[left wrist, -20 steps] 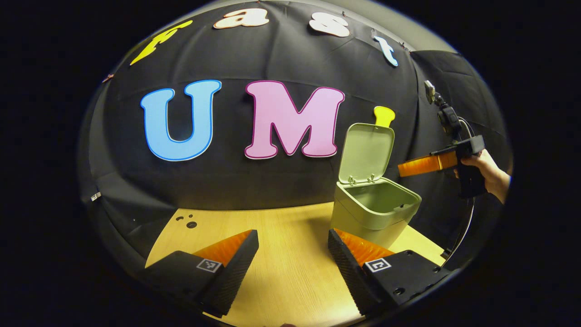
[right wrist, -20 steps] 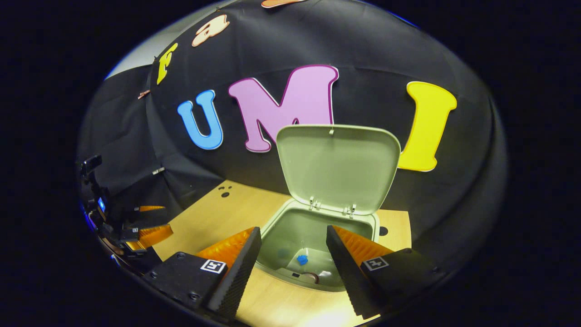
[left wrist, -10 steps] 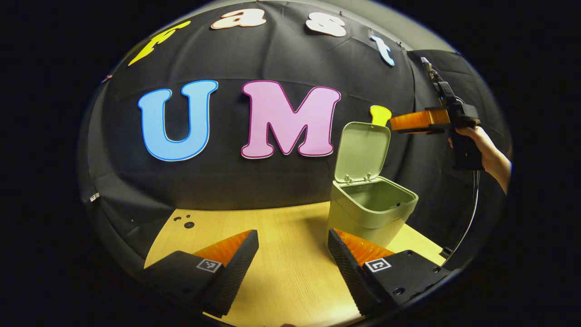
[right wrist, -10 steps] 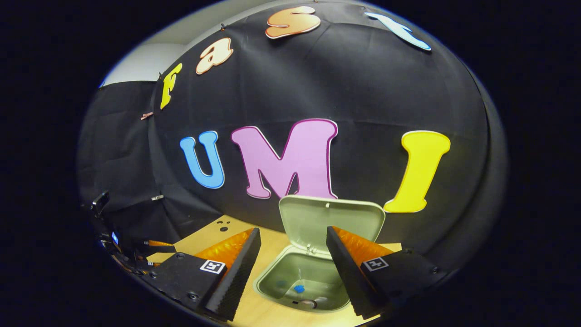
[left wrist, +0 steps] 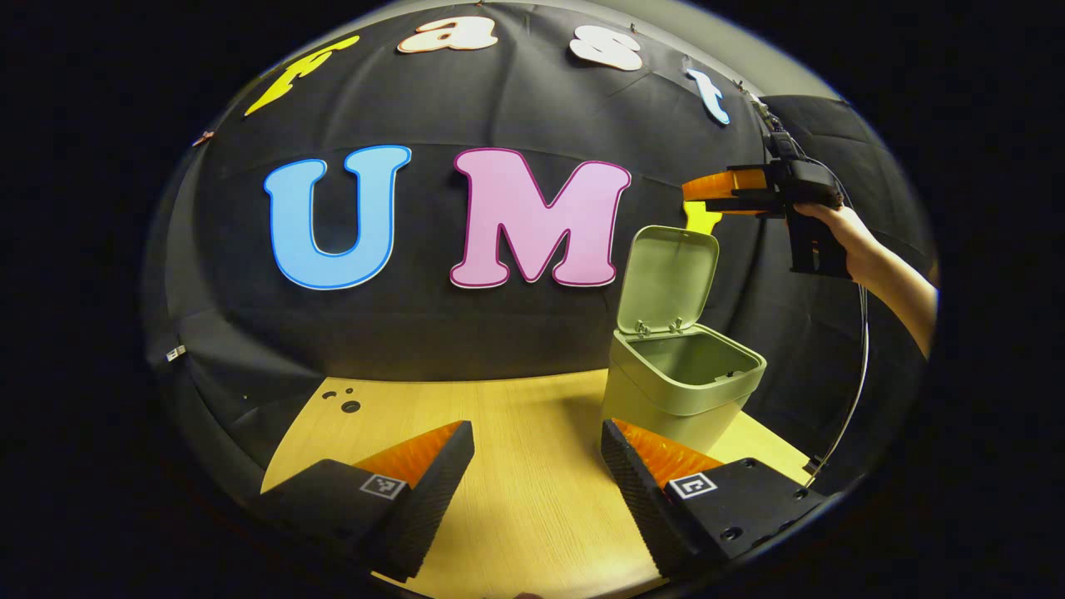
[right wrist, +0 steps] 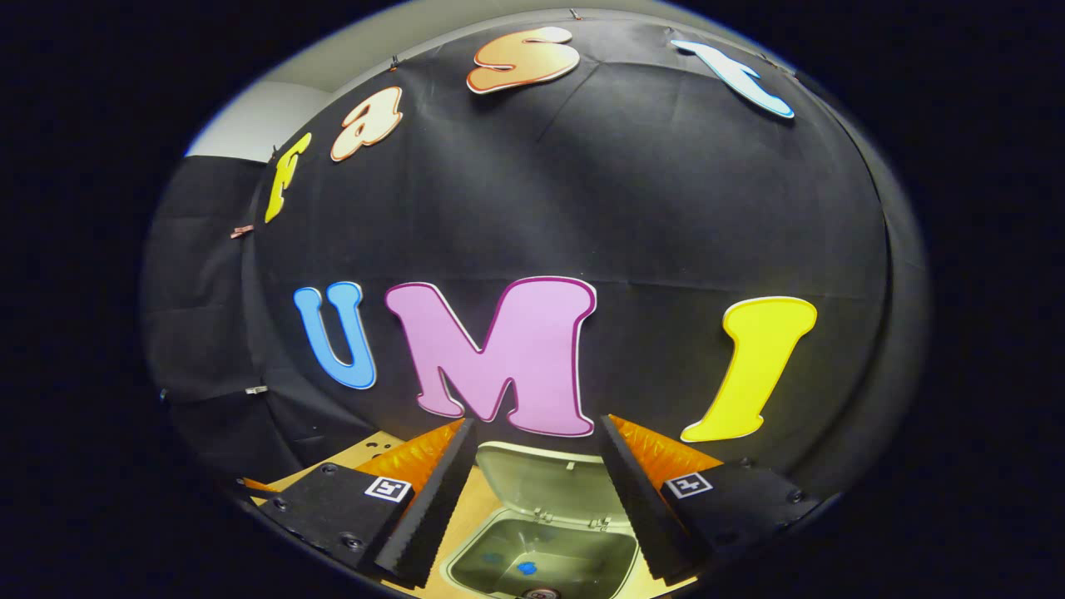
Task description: Press the lid of the desktop garbage bin to open it, pick up the crumpled paper on the desktop and throw it into the bin, then pick up the pop can on the desktop and drop it into the bin, and finally close the garbage bin lid.
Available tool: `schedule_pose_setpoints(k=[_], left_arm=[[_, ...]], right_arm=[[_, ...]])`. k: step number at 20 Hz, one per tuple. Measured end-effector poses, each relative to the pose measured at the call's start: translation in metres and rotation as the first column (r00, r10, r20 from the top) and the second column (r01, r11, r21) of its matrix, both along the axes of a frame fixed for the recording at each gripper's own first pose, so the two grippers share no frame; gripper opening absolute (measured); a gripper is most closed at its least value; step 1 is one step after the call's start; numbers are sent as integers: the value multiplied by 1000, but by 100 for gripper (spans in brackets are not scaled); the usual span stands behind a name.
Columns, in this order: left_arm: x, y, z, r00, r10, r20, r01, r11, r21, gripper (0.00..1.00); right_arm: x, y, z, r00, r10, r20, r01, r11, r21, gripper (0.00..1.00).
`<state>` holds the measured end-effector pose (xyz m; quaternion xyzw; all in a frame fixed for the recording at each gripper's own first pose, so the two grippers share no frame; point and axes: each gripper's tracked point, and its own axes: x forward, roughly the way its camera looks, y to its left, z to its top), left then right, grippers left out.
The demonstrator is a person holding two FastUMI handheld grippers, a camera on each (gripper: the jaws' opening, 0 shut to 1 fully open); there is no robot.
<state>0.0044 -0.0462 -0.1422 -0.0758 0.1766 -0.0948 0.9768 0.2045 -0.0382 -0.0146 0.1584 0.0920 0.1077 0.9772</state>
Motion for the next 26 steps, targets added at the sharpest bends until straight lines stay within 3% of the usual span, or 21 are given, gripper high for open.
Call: schedule_pose_setpoints(k=[1, 2, 11, 20, 26], left_arm=[[-2, 1, 0, 1000, 5, -3, -5, 1000, -1, 99], [-3, 2, -1, 1000, 9, -6, -9, 1000, 0, 99], [-12, 12, -6, 999, 29, -21, -29, 999, 23, 98], [-3, -3, -3, 1000, -16, -9, 16, 999, 32, 99], [0, -14, -4, 999, -44, -9, 44, 999, 25, 99]], right_arm=[[4, -1, -3, 1000, -7, -7, 7, 1000, 7, 99], [10, -1, -5, 1000, -9, -15, 10, 1000, 19, 94], [39, 1, -47, 994, -25, -104, 24, 1000, -9, 96], [-15, 14, -57, 988, 53, -146, -54, 999, -1, 96], [-52, 33, -81, 971, 113, -212, -127, 990, -55, 96]])
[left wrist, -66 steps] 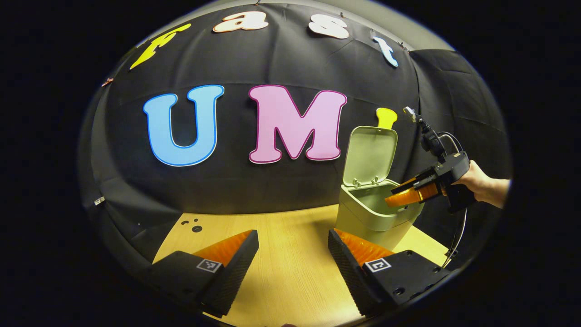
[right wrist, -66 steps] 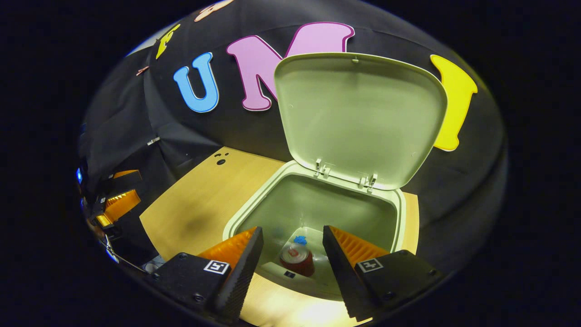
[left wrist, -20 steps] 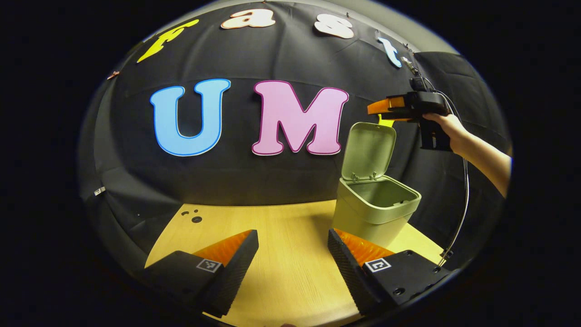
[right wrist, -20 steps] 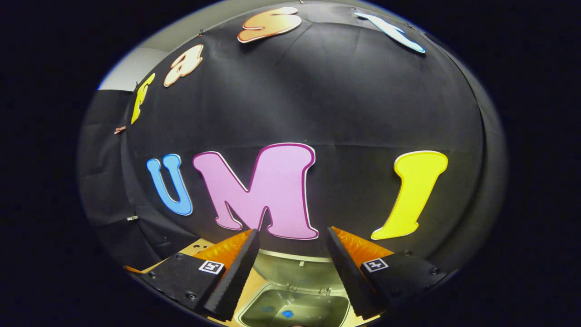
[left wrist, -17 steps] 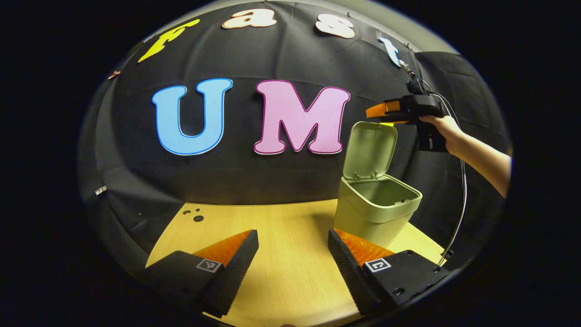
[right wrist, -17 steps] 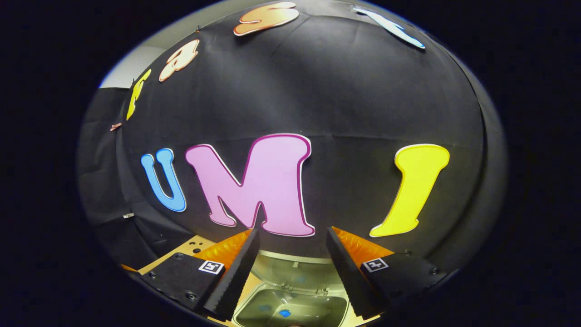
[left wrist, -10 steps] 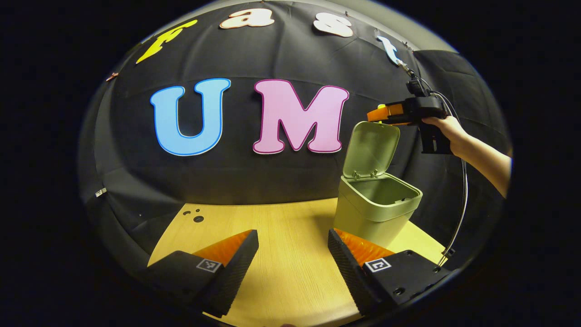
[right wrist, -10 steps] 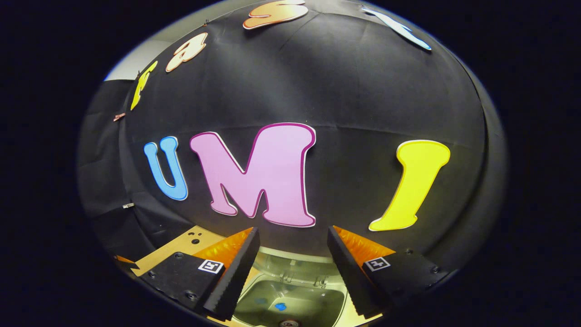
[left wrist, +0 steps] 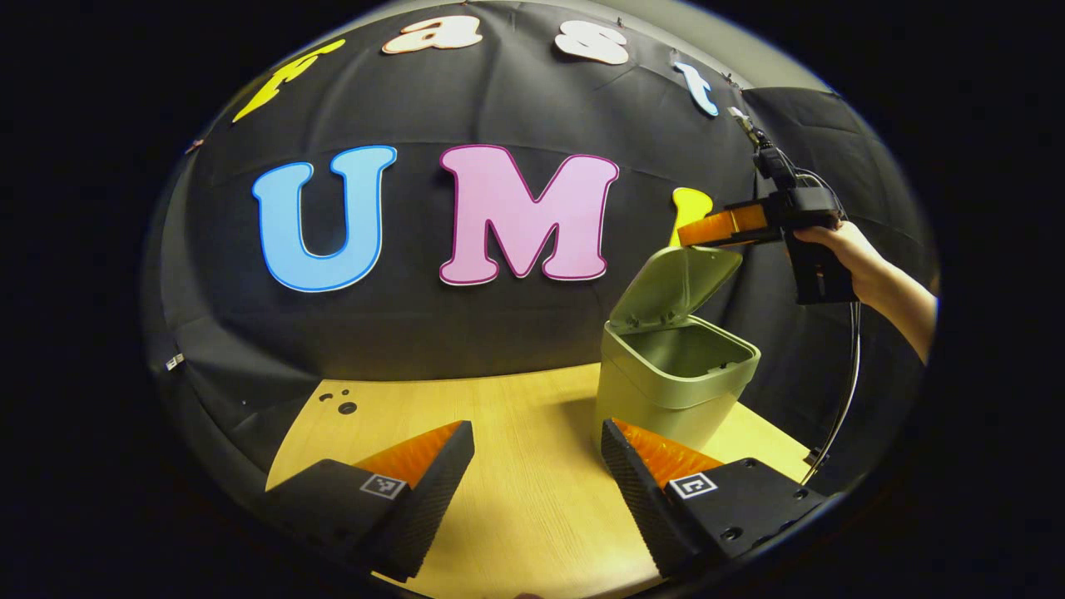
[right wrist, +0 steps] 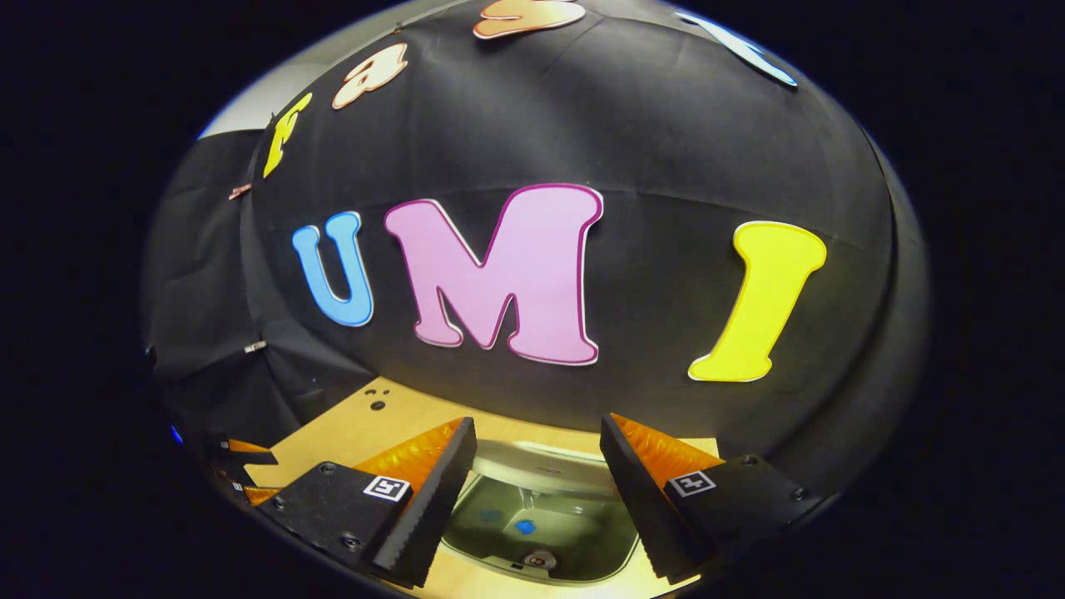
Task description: Press the lid of the desktop garbage bin to open it, pick up the crumpled paper on the desktop and throw it into the bin, then pick up the pop can on the desktop and drop it into the bin, and finally close the garbage bin lid.
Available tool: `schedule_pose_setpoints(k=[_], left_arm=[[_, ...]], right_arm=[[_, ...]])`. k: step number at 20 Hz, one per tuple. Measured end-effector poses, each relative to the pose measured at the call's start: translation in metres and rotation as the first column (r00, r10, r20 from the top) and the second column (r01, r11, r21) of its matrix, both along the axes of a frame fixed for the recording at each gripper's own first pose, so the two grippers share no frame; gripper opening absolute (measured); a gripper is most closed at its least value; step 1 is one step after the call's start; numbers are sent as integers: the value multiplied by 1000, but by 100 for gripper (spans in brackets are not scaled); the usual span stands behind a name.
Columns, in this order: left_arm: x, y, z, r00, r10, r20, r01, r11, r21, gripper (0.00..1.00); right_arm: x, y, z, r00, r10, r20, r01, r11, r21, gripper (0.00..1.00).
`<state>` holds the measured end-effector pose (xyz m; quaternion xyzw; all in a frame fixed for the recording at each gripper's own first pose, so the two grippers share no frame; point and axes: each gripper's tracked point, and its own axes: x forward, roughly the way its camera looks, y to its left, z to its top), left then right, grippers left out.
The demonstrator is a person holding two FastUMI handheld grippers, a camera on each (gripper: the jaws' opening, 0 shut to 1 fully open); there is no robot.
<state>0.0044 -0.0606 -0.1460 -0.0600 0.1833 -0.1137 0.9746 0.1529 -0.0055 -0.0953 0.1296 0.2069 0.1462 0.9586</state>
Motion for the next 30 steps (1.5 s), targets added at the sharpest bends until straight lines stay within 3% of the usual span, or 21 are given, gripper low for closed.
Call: schedule_pose_setpoints(k=[9, 17, 21, 25, 30], left_arm=[[0, -8, -5, 1000, -12, -9, 11, 1000, -11, 99], [-1, -15, -6, 999, -29, -13, 29, 999, -15, 99], [-2, -18, -7, 999, -41, -14, 40, 999, -18, 99], [-3, -20, -8, 999, -44, -18, 44, 999, -28, 99], [-4, -20, -11, 999, -43, -28, 42, 999, -32, 99]], right_arm=[[-37, 18, -41, 988, 93, -124, -95, 995, -11, 96], [-60, 24, -76, 944, 167, -284, -169, 985, 17, 96], [-70, 31, -90, 906, 223, -359, -225, 974, 39, 97], [-79, 36, -110, 847, 273, -456, -292, 956, 31, 98], [-77, 35, -119, 805, 293, -517, -353, 936, -19, 97]])
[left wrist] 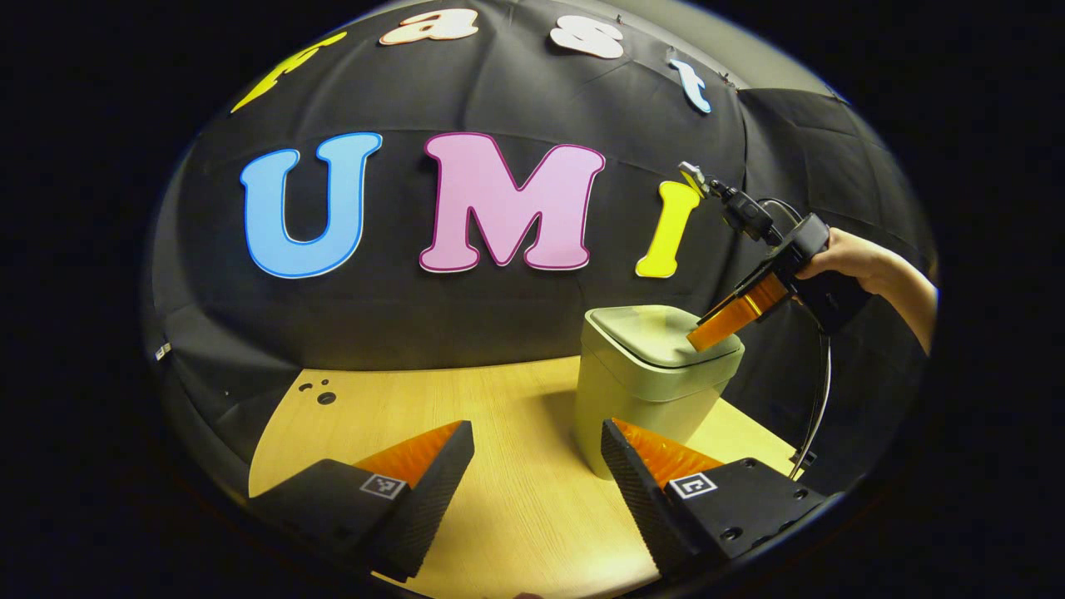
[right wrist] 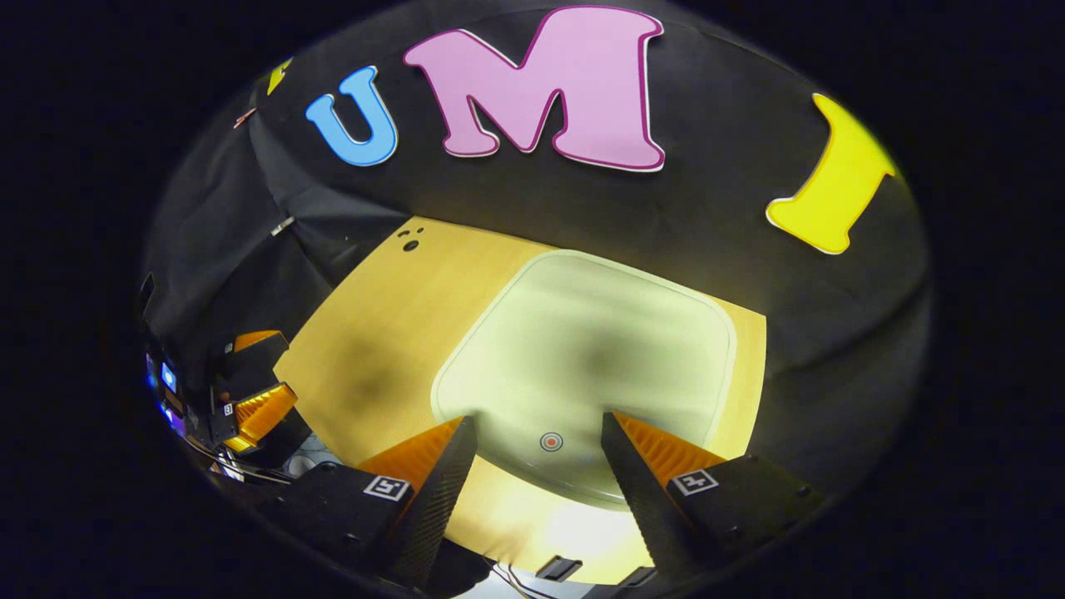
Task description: Press the lid of the desktop garbage bin to open it, pick up the crumpled paper on the desktop and throw it into the bin, then pick up the pop can on the desktop and drop it into the bin, and finally close the garbage bin lid.
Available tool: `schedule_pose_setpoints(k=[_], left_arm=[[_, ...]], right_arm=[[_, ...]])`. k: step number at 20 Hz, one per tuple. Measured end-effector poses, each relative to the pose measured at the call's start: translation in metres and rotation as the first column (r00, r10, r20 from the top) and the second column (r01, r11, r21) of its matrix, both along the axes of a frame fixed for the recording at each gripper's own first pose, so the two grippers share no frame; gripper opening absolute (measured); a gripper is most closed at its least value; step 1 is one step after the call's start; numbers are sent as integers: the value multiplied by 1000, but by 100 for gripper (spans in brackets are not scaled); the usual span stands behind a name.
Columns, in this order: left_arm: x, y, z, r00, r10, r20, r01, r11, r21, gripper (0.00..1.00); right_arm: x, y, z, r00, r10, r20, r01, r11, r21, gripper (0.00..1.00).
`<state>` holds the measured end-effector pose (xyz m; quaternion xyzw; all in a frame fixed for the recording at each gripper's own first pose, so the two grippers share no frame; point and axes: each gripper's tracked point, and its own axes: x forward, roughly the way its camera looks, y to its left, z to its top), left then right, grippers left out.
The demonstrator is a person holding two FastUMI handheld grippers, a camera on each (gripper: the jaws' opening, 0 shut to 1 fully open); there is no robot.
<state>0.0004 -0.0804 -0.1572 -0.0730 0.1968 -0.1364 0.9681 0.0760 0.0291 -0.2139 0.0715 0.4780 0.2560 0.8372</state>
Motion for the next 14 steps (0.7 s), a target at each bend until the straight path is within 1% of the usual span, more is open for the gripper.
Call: schedule_pose_setpoints(k=[3, 6, 9, 14], left_arm=[[1, 2, -2, 1000, 3, -7, -3, 1000, -3, 99], [2, 2, -4, 1000, 2, -9, -2, 1000, -4, 99], [4, 2, -6, 1000, 3, -13, -3, 1000, -4, 99], [5, 3, -9, 1000, 2, -23, -2, 1000, -3, 99]], right_arm=[[1, 0, 0, 999, 32, -27, -33, 999, -27, 98], [1, 0, -1, 994, 63, -93, -66, 997, -31, 98], [1, 1, -4, 981, 87, -176, -97, 994, -44, 98], [0, 0, -10, 956, 141, -258, -173, 979, -108, 95]])
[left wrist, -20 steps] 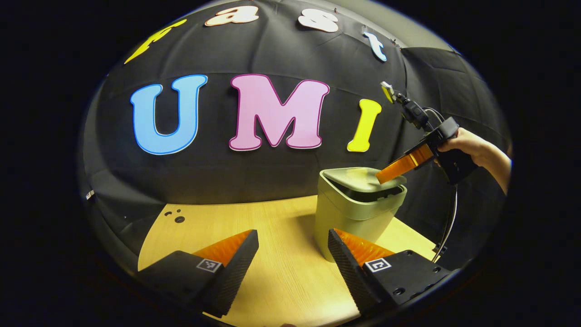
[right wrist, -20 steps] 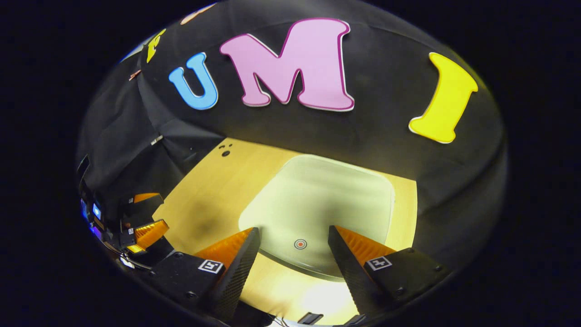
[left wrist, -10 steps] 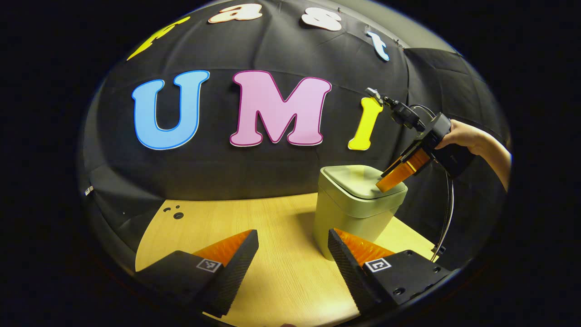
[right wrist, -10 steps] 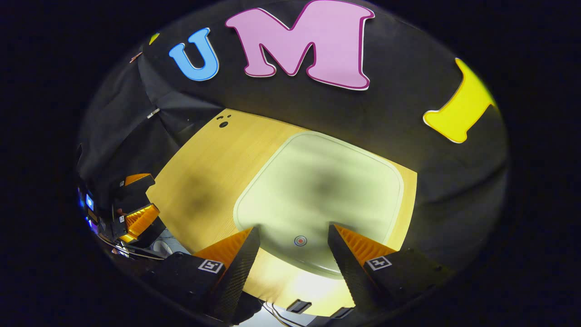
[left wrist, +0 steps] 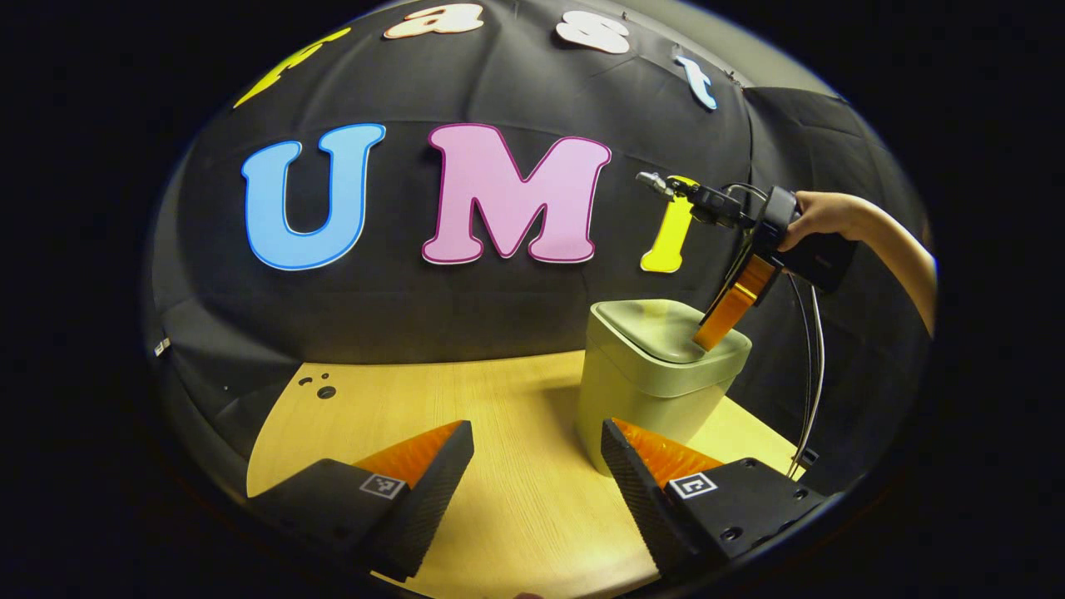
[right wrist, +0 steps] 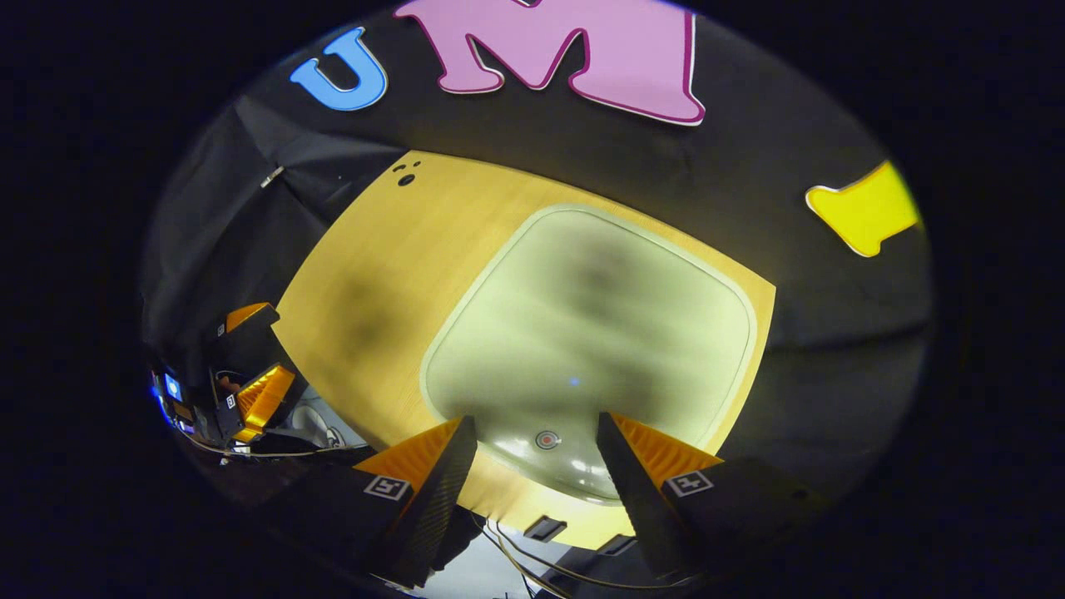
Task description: Press the lid of the desktop garbage bin to open it, pick up the crumpled paper on the desktop and throw it into the bin, then pick up the pop can on the desktop and drop it into the bin, and finally close the garbage bin lid.
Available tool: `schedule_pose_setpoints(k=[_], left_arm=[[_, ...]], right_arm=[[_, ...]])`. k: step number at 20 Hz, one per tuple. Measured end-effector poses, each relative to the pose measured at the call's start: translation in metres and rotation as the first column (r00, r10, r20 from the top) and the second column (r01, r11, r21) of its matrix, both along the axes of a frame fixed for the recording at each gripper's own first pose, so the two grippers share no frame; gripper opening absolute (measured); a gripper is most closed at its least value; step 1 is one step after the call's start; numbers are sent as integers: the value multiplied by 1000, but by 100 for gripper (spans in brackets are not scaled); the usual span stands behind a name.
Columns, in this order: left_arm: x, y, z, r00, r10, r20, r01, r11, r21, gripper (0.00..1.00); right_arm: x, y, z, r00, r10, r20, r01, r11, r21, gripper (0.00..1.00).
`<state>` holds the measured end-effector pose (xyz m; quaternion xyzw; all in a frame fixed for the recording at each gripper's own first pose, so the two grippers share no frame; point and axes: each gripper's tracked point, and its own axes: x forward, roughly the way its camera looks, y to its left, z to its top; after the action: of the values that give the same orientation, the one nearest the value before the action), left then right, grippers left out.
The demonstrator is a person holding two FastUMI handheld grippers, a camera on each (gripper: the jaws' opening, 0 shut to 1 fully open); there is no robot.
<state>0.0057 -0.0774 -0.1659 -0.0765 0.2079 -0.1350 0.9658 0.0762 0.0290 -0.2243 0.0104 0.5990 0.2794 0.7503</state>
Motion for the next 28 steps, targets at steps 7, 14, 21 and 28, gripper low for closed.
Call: schedule_pose_setpoints(k=[7, 14, 21, 28], left_arm=[[3, 4, -2, 1000, 10, -2, -10, 1000, 5, 99], [1, 1, 4, 1000, -6, 17, 6, 1000, 15, 99], [-1, 7, 8, 1000, 4, 28, -4, 1000, 20, 99], [3, 13, 9, 999, 17, 28, -18, 1000, 23, 99]], right_arm=[[-1, 1, -8, 995, 83, -60, -90, 987, -131, 96], [5, -2, -5, 998, 55, 43, -51, 995, -82, 98], [-6, -4, -2, 981, -47, 190, 50, 999, -12, 98], [-12, -3, 13, 911, -202, 360, 180, 979, 93, 99]])
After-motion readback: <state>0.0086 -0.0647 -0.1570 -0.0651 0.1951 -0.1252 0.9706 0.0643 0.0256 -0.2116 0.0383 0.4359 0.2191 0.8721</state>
